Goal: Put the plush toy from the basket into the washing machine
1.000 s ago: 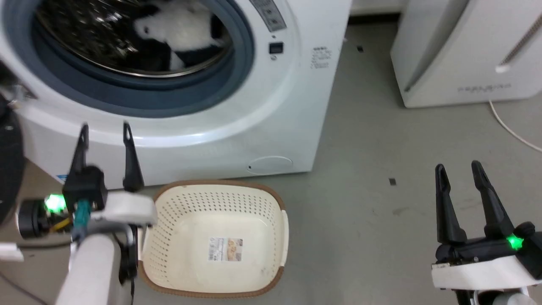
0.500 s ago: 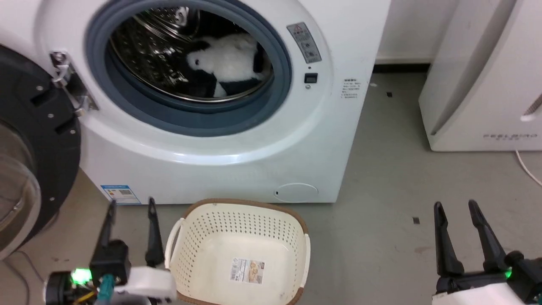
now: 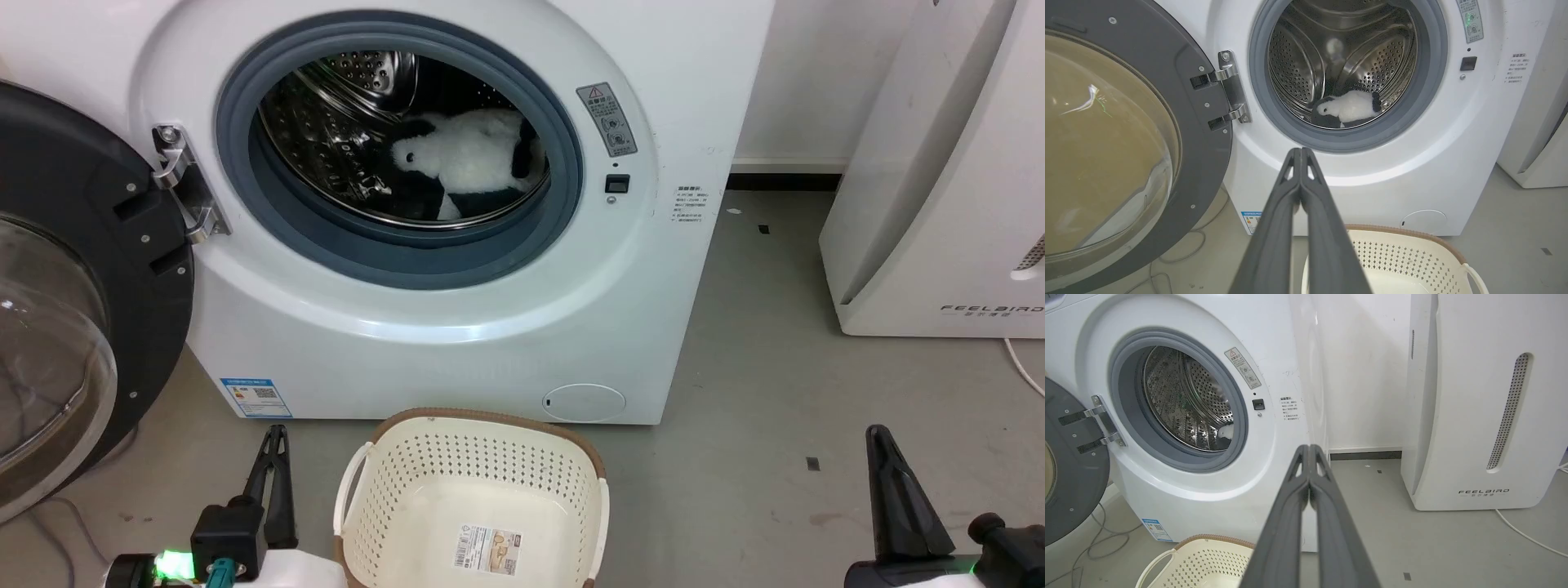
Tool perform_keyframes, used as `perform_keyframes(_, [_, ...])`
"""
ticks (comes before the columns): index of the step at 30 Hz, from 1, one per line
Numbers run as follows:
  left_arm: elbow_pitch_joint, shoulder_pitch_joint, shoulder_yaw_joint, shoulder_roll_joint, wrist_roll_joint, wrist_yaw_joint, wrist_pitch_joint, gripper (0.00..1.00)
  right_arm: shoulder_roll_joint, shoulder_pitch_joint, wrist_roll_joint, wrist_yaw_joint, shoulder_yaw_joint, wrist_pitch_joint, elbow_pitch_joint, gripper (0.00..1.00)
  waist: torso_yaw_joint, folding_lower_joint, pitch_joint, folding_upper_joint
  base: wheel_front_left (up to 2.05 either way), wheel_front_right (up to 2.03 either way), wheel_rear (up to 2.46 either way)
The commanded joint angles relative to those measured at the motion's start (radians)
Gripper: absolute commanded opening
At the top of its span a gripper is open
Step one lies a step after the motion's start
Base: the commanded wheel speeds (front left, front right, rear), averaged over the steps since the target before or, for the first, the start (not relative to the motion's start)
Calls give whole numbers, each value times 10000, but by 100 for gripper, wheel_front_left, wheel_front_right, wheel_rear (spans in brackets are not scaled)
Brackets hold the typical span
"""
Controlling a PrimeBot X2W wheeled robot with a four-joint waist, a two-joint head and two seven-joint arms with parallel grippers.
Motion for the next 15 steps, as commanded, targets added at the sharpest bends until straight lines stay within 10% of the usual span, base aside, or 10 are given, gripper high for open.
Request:
perform_keyframes(1, [-29,-3,10,-19,9,-28,51,0,0,-24,-38,0,10,51,3,0,-6,1,-1,0,0,0,0])
perform_keyframes(15, [-189,-26,64,-116,55,-178,337,0,0,-158,-243,-1,66,339,21,0,-44,1,-14,0,0,0,0])
